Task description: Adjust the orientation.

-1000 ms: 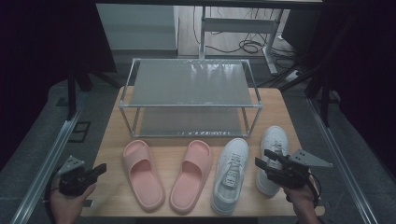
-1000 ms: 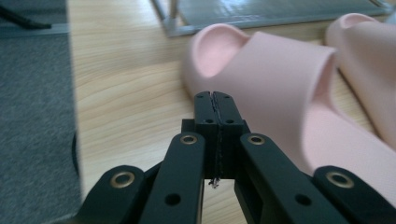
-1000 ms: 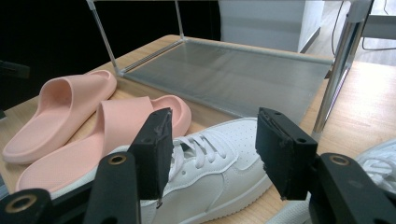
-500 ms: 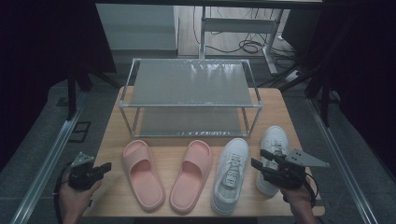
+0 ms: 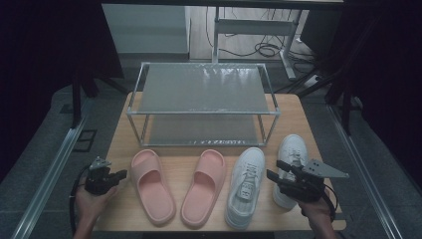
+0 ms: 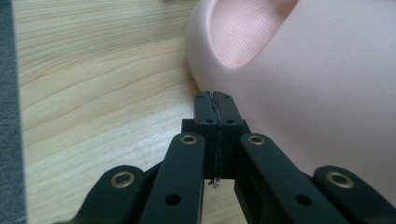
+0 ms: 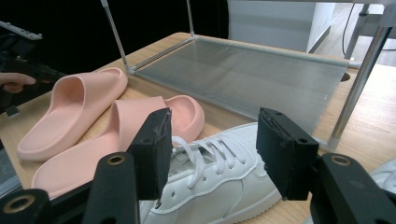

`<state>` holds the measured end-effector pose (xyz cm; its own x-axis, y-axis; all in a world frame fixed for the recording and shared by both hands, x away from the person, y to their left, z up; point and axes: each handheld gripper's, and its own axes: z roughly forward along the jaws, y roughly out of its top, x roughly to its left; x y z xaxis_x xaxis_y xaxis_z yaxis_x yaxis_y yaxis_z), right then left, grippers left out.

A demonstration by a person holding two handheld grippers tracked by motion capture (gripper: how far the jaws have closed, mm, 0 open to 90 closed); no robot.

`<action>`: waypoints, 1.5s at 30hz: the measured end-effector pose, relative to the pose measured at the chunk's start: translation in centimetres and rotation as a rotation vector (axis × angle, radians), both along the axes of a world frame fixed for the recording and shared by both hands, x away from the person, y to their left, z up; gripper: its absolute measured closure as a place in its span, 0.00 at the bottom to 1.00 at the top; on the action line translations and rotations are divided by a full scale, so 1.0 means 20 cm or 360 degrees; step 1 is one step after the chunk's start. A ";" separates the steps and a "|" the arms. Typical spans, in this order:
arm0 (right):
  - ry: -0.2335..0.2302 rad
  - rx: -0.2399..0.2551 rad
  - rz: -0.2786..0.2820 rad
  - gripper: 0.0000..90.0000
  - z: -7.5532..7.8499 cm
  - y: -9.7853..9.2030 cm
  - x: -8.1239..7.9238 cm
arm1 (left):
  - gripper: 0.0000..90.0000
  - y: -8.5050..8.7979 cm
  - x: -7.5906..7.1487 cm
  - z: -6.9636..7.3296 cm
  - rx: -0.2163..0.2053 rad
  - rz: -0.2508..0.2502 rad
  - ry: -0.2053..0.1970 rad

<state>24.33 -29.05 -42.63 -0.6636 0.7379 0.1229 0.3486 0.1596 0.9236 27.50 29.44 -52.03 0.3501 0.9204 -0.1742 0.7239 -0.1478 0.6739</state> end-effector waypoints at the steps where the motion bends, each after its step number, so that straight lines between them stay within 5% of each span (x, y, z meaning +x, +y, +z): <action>1: 0.0004 0.0001 0.0001 0.52 0.00 0.00 0.00 | 1.00 0.00 0.01 0.00 0.0004 -0.0004 0.0002; 25: 0.0000 -0.0019 -0.0002 0.52 -0.01 0.01 0.00 | 1.00 -0.05 0.11 -0.04 -0.0016 -0.0076 0.0005; 45: 0.0009 -0.0027 -0.0003 0.51 -0.01 0.01 0.01 | 1.00 -0.16 0.22 -0.05 0.0061 -0.0201 0.0005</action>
